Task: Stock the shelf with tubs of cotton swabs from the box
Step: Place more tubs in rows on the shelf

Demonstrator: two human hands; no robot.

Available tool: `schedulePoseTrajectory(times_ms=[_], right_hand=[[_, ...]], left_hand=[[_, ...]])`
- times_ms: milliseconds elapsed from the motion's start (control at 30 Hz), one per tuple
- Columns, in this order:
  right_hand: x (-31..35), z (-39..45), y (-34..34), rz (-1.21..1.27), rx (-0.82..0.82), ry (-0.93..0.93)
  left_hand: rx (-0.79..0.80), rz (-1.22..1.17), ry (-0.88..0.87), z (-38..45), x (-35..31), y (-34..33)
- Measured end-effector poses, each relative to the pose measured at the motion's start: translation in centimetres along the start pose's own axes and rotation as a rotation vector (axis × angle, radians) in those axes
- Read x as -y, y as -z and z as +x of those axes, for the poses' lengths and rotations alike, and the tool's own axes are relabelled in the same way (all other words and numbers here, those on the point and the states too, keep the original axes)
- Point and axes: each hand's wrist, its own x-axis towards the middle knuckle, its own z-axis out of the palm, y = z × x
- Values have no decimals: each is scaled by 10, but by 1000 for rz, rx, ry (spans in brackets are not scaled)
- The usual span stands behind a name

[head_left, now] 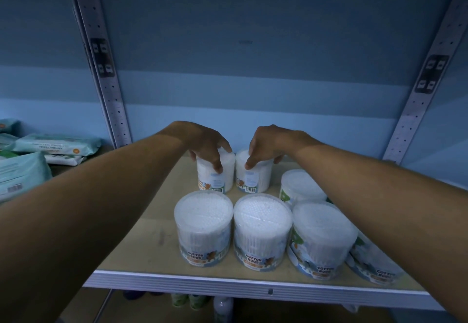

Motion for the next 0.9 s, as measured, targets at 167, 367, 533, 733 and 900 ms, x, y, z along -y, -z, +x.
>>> schedulePoseTrajectory(times_ms=[167, 367, 533, 733, 900], right_hand=[[-2, 1, 3, -26, 46, 47], [-10, -4, 15, -36, 157, 116], [-3, -7, 20, -28, 69, 48], [13, -10, 6, -109, 16, -13], [14, -5, 5, -97, 19, -25]], left_hand=[[-15, -59, 31, 0, 1, 2], [-45, -96, 58, -3, 1, -1], [-77, -50, 48, -6, 4, -2], [-47, -13, 3, -8, 10, -5], [-45, -41, 0, -5, 8, -4]])
